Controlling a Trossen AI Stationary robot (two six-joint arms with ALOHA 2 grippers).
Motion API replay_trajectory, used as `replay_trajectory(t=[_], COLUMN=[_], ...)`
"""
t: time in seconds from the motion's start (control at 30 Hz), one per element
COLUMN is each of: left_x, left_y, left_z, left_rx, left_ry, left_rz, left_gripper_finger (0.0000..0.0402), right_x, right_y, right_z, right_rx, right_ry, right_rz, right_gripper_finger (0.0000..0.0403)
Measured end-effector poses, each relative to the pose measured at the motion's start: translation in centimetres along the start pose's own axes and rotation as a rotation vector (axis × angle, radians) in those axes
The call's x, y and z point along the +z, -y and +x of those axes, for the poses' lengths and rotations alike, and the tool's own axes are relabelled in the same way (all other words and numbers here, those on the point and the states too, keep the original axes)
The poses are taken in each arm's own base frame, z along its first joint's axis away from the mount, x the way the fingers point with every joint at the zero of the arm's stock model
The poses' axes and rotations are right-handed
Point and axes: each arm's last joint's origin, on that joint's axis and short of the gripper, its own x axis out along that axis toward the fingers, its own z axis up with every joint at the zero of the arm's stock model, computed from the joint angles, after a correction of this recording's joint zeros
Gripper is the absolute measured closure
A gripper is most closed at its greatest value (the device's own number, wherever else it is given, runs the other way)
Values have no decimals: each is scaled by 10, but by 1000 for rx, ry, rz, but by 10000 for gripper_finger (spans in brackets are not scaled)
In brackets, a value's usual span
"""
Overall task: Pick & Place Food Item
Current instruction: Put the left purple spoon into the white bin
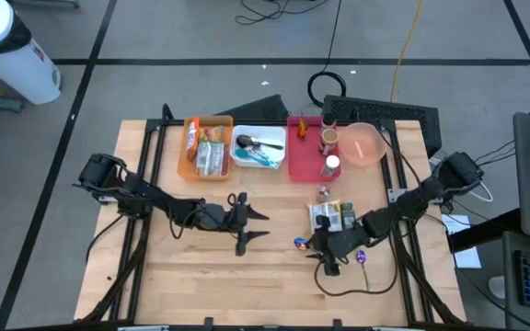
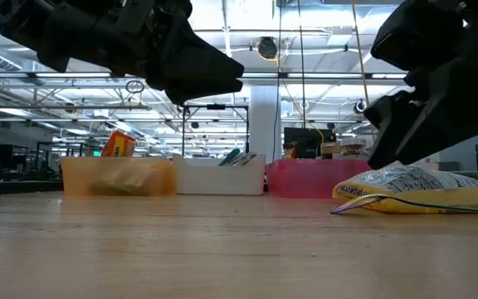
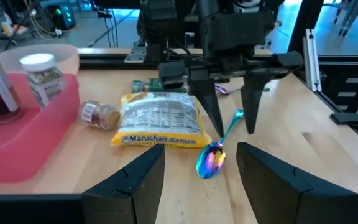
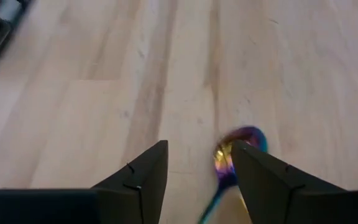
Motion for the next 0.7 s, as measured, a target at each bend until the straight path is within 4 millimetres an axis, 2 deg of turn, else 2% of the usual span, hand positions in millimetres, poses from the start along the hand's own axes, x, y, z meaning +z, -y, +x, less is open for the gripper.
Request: replay_trajectory(t=[0.27,0.4,0.7], left_x=[4,7,13], left_y=[-6,-9,-13], left_z=[1,2,1], left_rx=[27,32,86], left_ry=[41,70,132], left_rz=[-6,-38,-92], left_gripper_finger=[192,192,192], right_x=[-14,-17,-32], right_y=[-11,-16,-15], right_z=[-5,-7,7], right_rx=[-151,-165,-204], right_ry=[-15,-8,-88], right_rz=[-11,-4,-33], right_gripper_finger=[247,254,264])
